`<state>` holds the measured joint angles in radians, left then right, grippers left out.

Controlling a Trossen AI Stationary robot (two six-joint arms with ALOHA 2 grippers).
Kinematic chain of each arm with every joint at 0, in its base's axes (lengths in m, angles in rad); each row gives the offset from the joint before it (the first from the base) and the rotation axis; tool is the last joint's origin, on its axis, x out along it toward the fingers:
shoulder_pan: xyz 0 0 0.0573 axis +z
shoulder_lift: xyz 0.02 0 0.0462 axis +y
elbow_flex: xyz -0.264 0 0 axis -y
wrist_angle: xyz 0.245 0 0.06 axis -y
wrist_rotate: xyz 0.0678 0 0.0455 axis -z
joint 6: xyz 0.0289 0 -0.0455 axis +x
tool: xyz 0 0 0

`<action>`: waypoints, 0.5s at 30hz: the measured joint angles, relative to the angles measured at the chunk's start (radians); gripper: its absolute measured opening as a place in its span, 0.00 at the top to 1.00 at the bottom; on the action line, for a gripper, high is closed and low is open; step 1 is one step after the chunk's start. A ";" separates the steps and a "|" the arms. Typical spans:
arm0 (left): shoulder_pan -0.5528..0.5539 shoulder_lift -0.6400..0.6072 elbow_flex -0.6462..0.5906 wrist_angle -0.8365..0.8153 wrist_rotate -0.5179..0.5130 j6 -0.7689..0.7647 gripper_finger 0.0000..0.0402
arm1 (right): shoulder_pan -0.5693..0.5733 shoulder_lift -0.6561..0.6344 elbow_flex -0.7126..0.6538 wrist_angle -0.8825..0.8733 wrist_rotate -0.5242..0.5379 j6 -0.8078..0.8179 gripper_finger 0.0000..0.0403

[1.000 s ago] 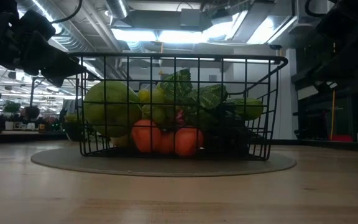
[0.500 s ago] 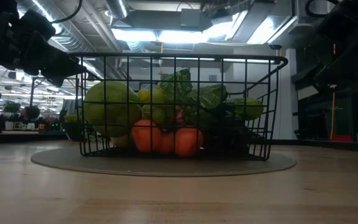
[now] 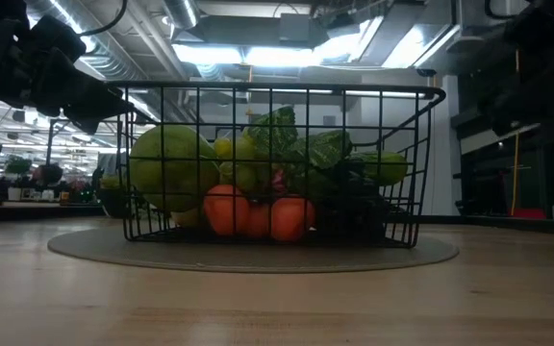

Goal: Build produce basket
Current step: Return to Home Position

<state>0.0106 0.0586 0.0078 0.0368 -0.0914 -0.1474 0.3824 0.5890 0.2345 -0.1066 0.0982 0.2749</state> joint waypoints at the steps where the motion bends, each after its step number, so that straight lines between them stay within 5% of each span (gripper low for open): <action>1: 0.000 0.000 0.000 0.000 0.000 0.000 0.62 | 0.000 -0.018 0.000 0.005 0.009 -0.015 0.75; 15: 0.000 0.000 0.000 0.000 0.000 0.000 0.62 | -0.001 -0.186 0.000 0.016 0.118 -0.148 0.75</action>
<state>0.0106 0.0586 0.0075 0.0368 -0.0917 -0.1474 0.3817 0.4026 0.2348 -0.0906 0.2165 0.1265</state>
